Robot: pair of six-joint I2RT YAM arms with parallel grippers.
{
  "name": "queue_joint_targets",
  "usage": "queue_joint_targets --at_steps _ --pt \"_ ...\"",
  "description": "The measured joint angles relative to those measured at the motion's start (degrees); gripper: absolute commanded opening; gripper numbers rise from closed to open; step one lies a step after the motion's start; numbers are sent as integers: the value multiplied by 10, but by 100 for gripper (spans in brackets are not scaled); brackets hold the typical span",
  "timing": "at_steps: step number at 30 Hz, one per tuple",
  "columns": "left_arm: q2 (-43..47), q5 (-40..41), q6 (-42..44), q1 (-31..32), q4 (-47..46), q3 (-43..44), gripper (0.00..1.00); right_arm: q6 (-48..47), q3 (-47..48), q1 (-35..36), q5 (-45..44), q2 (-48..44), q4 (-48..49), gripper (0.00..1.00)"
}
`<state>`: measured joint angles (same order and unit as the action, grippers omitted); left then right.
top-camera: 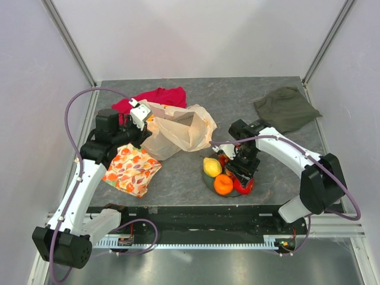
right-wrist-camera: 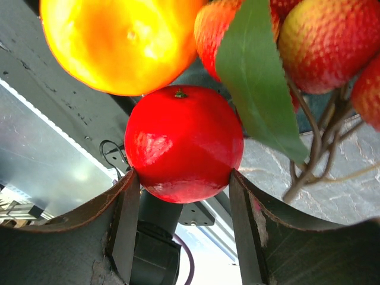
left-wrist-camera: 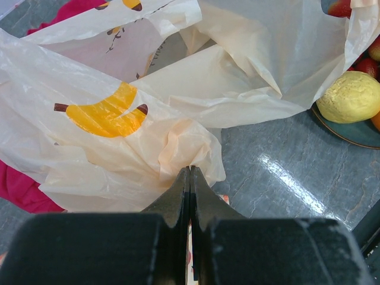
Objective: Take the fake fruits out of the plastic bag
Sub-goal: Place the fake fruit on the plate.
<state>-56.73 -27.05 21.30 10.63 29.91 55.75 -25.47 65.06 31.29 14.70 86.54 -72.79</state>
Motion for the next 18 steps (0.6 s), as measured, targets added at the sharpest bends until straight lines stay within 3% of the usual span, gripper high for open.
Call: queue_joint_targets --at_steps 15,18 --pt "0 0 0 0 0 0 2 13 6 0 4 26 28 64" --pt "0 -1 0 0 -1 0 2 15 6 0 2 26 27 79"
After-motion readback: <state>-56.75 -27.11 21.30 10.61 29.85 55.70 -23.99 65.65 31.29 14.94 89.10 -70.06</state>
